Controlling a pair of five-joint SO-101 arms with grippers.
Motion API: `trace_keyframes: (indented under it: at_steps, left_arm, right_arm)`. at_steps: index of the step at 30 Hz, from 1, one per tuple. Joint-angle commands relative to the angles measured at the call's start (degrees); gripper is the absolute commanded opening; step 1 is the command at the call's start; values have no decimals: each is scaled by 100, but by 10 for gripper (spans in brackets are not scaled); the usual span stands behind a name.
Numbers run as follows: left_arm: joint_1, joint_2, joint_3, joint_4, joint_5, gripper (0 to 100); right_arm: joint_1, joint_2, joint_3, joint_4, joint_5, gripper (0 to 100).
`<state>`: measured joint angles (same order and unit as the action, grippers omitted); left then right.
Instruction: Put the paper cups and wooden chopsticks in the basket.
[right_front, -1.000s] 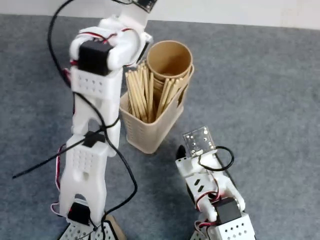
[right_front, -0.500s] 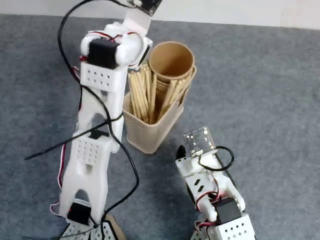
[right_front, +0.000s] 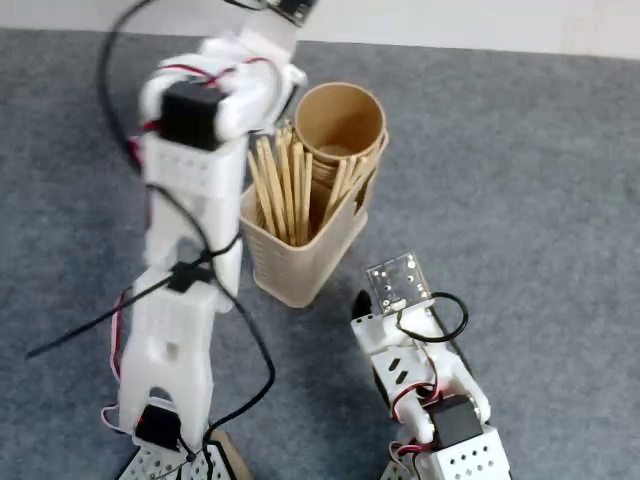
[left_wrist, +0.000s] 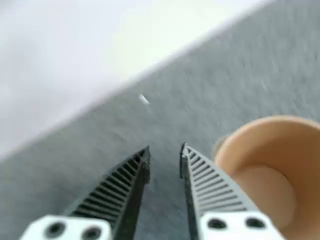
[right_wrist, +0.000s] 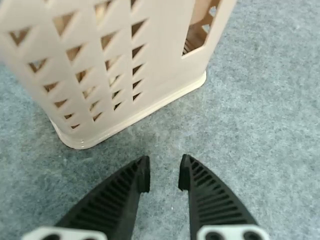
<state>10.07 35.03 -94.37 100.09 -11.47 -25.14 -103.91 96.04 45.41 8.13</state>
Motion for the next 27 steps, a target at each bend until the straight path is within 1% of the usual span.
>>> trace_keyframes:
  at_steps: [1, 3, 4, 7, 9, 12, 14, 16, 18, 20, 23, 25, 27]
  left_arm:
    - [-286, -1156, -75, 35, 18, 133]
    - [-497, -1675, -75, 62, 26, 133]
    - [-637, -1947, -75, 88, 44, 133]
    - [-1086, -2853, -75, 114, 44, 133]
    - [-1455, -3503, -4, 114, 44, 133]
    - [-2246, -4637, 769, 114, 44, 133]
    - [-2879, -5490, 1859, 114, 44, 133]
    - [-3389, -6404, 3301, 105, 35, 133]
    - [-3688, -7363, 4901, 97, 9, 134]
    - [-3776, -8268, 6545, 79, -97, 135]
    - [-3688, -9543, 8884, 62, -510, 136]
    - [-3618, -10369, 10369, -308, -501, 136]
    - [-3591, -11169, 11837, -905, -501, 136]
  right_arm:
    - [84, -75, 787, 13, -44, 109]
    - [127, -75, 787, 13, -44, 109]
    - [277, -75, 778, 22, -44, 109]
    - [1138, -75, 189, 163, -62, 109]
    - [1604, -75, -444, 708, -70, 108]
    - [1684, -75, -1393, 1736, -44, 95]
    - [1684, -75, -1895, 2220, -44, 44]
    - [1727, -75, -2273, 2299, -44, 2]
    - [1807, -75, -2308, 2299, -44, 8]
    - [1877, -84, -2237, 2299, -44, 6]
    - [1947, -84, -2123, 2299, -53, 6]
    - [1938, -84, -1974, 2299, -70, 6]
    - [1938, -84, -1727, 2211, -53, 6]
